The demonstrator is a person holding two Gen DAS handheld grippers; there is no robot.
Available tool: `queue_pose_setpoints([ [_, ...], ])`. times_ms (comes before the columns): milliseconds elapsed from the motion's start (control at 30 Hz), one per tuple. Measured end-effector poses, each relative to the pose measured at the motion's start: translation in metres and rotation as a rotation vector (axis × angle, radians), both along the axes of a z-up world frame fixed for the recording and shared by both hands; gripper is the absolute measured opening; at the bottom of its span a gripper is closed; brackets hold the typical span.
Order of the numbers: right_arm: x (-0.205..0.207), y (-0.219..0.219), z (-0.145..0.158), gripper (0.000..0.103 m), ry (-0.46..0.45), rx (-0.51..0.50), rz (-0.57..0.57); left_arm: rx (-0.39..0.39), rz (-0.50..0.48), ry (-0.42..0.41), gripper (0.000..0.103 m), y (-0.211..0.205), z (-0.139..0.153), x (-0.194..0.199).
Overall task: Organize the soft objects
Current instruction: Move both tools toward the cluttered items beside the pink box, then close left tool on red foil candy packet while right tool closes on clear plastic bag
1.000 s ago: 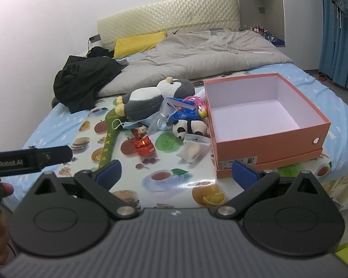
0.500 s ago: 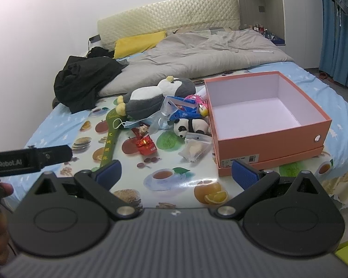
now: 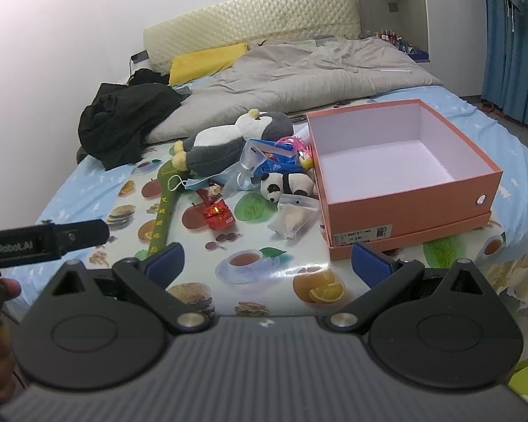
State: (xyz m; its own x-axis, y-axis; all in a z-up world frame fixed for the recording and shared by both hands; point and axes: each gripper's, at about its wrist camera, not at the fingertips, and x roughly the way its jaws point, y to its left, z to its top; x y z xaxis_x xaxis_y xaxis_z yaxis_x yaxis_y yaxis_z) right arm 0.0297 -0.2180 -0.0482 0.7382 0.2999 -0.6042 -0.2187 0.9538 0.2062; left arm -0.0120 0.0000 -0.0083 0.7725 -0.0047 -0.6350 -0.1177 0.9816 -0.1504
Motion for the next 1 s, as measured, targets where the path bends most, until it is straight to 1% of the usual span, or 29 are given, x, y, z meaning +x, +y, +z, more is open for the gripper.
queue_pose_setpoints([
  [233, 0.002, 0.000, -0.009, 0.103, 0.013, 0.013, -0.003, 0.002, 0.004, 0.006, 0.103, 0.001, -0.008, 0.001],
  [433, 0.002, -0.001, -0.016, 0.103, 0.028, 0.005, -0.012, 0.004, 0.010, 0.014, 0.103, 0.005, -0.016, 0.001],
  [667, 0.000, 0.001, -0.032, 0.103, 0.032, -0.004, -0.008, -0.006, 0.003, 0.027, 0.103, 0.007, -0.035, 0.001],
  [867, 0.007, 0.003, -0.046, 0.103, 0.039, 0.013, -0.016, -0.013, -0.005, 0.056, 0.103, 0.011, -0.053, 0.013],
  [1000, 0.017, 0.004, -0.057, 0.103, 0.035, 0.019, -0.019, -0.005, 0.002, 0.076, 0.103, 0.015, -0.064, 0.032],
])
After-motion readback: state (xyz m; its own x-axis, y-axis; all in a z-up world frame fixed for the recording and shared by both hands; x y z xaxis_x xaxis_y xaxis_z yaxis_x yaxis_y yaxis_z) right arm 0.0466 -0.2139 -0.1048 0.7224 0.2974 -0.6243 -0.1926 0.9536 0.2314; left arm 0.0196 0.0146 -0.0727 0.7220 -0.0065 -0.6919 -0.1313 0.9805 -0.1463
